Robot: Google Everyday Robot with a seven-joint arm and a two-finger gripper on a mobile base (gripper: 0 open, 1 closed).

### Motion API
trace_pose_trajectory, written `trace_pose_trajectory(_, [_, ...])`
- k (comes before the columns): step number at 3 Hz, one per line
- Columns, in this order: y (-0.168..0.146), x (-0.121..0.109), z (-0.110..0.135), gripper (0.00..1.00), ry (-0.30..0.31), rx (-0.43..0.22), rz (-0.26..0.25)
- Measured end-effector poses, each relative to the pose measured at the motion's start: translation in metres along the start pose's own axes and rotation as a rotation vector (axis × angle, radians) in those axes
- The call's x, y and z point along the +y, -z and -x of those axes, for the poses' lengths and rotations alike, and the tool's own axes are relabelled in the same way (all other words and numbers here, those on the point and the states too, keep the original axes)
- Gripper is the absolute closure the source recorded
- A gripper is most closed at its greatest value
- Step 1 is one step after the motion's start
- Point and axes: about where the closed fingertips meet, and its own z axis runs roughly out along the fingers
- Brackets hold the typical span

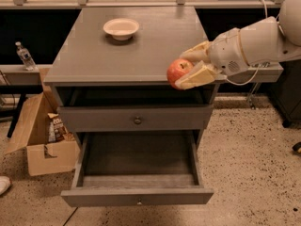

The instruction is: Place apple into middle drawer

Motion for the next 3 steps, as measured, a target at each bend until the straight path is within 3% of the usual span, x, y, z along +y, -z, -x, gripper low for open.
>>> trace_pose_trajectory(1, [-0.017, 0.018, -0.023, 1.0, -0.044, 0.006, 0.03])
trace_pose_trajectory(2, [-0.042, 0.05, -0.054, 1.0, -0.1, -0.004, 0.043])
trace_pose_trajectory(3, [-0.105, 0.108, -0.105, 1.0, -0.2, 0.004, 0.061])
